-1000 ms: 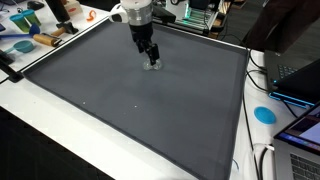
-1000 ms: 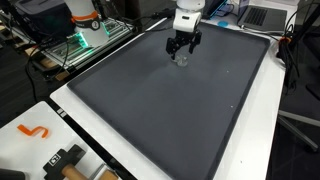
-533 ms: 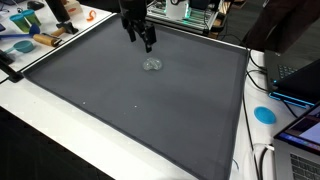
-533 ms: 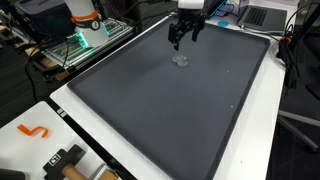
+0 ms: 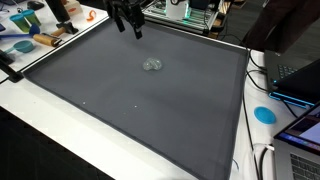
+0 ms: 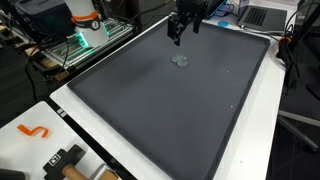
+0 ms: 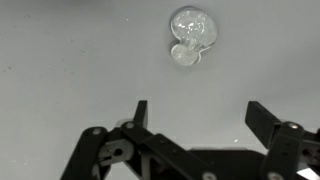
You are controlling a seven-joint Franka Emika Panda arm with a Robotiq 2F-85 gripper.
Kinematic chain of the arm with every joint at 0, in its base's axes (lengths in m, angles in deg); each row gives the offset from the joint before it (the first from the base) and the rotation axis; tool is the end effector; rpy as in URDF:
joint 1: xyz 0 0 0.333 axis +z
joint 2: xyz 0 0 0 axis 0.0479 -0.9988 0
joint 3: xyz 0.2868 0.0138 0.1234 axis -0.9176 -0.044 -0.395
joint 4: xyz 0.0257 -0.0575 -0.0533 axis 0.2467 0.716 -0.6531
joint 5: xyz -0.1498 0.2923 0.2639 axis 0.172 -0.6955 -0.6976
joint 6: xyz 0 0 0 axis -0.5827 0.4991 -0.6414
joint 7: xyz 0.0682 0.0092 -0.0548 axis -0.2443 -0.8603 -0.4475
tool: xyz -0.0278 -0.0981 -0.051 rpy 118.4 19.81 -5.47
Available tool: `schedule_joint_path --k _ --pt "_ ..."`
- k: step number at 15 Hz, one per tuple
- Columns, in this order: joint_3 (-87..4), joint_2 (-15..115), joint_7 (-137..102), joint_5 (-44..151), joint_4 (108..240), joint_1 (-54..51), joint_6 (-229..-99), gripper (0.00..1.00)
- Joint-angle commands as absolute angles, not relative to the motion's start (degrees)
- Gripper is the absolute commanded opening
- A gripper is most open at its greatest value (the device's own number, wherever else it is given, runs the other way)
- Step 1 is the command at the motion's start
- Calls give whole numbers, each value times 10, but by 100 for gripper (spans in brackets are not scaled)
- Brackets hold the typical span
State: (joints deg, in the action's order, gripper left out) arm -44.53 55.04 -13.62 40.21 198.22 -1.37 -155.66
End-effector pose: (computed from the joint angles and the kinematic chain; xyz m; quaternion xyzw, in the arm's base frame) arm 0.6024 0.0138 0.3129 -0.9897 0.1221 0.0272 0.0700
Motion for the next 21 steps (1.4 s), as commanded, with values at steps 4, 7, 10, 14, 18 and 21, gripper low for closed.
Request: schedule_joint_path --k 4,7,10,14,18,21 --pt "-450 534 -286 310 1957 -67 -1489 100" --pt "-450 526 -367 267 1962 -89 -1478 100" --pt "-449 514 -437 233 1966 -108 -1473 100" --pt "-451 500 -505 193 1973 -130 -1480 100" --pt "-452 487 -557 167 1976 -145 -1479 100" --pt "-451 482 -588 154 1981 -151 -1482 100"
